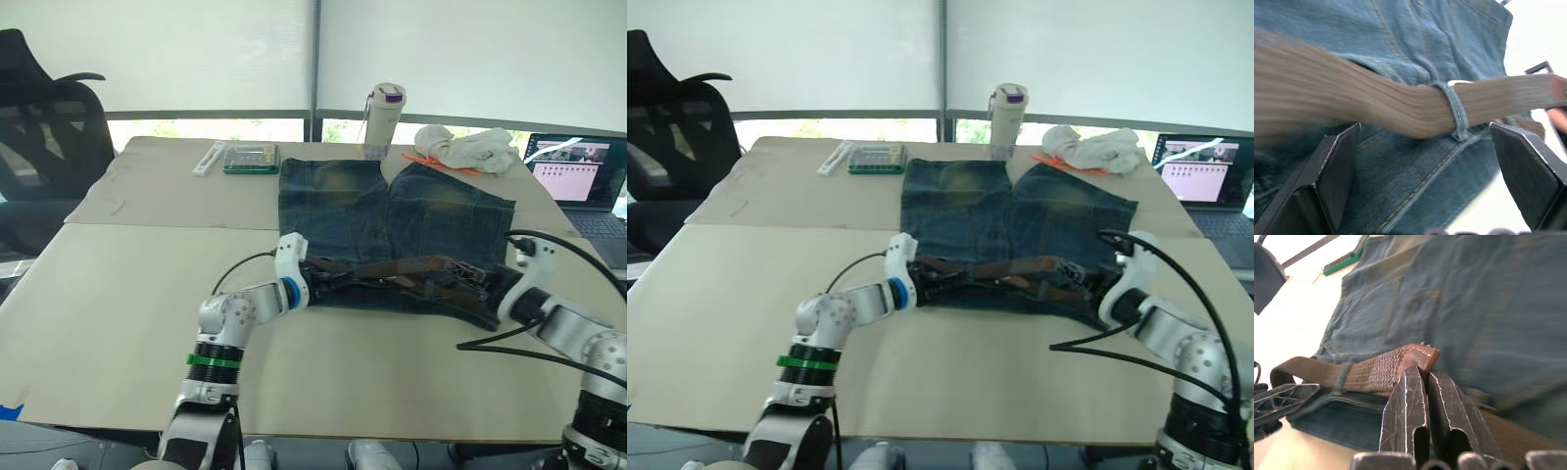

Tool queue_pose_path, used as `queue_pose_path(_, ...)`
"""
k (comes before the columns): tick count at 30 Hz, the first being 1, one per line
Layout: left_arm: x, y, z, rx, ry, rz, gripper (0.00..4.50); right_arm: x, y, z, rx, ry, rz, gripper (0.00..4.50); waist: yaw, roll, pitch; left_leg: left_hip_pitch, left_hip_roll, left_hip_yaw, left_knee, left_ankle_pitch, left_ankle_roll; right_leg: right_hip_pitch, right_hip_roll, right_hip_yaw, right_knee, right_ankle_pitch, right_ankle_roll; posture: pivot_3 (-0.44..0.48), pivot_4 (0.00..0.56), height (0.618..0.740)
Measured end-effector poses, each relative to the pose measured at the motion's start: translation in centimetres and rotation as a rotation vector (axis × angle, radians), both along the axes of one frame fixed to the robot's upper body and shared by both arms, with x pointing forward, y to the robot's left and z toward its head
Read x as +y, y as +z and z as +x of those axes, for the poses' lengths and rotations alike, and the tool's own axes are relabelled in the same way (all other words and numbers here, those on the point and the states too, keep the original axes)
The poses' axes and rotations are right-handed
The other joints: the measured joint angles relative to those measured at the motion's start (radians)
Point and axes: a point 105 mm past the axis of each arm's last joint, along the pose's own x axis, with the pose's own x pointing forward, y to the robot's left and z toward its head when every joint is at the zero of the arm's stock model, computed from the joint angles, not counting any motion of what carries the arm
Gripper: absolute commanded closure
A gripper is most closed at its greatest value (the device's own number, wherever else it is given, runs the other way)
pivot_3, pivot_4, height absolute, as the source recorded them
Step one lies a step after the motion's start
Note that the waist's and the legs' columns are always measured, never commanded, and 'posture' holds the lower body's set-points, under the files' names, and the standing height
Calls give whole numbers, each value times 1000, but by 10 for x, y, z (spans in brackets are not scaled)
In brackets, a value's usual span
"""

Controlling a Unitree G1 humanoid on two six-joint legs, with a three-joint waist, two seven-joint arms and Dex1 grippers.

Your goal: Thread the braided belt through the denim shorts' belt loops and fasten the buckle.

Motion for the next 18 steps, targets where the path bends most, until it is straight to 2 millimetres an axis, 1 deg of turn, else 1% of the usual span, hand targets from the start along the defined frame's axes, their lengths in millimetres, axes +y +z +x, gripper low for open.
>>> queue_pose_path(1, 9, 0, 2, -10, 18, 25, 15, -1, 3, -2, -7, 4, 13, 4500, -3, 0, 0, 3, 0, 0, -1, 0, 0, 2, 1, 0, 0, 0, 0, 0, 150, 737)
queue_pose_path(3, 21, 0, 5, -26, 36, 55, 15, 4, 7, -5, -12, 36, 34, 4500, -5, 0, 0, 5, 1, 0, -1, 0, 0, 5, 1, 0, -1, 0, 0, 0, 150, 737)
queue_pose_path(6, 32, 1, 6, -46, 31, 80, 15, 12, 10, -6, -15, 70, 64, 4500, -2, 0, 0, 4, 1, 0, -1, 0, 0, 4, 1, 0, -2, 0, 0, 0, 150, 737)
queue_pose_path(8, 38, 2, 1, -70, -9, 109, 15, 20, 15, -6, -30, 89, 92, 4500, -2, 0, 0, 4, 1, 0, -1, 0, 0, 4, 1, 0, -2, 0, 0, 0, 150, 737)
queue_pose_path(12, 39, 4, -16, -126, -154, 169, 15, 38, 35, 1, -92, 126, 164, 4500, 2, 1, 1, 3, 1, 0, -2, 0, 0, 4, 1, 0, -2, 0, 0, 0, 150, 737)
queue_pose_path(13, 38, 4, -20, -140, -189, 183, 15, 40, 38, 2, -97, 128, 167, 4500, 3, 1, 1, 3, 1, 1, -2, 0, 0, 4, 1, 0, -3, 0, 0, 0, 150, 737)
queue_pose_path(16, 37, 6, -26, -181, -256, 198, 15, 44, 38, 4, -85, 118, 174, 4500, 14, 1, 1, 1, 1, 0, -1, 0, 0, 4, 0, -1, -5, 0, 0, 0, 150, 737)
queue_pose_path(18, 37, 8, -26, -201, -266, 192, 15, 47, 37, 5, -76, 119, 184, 4500, 16, 1, 1, 0, 1, 0, -1, 0, 0, 4, 0, -1, -7, 0, 0, 0, 150, 737)
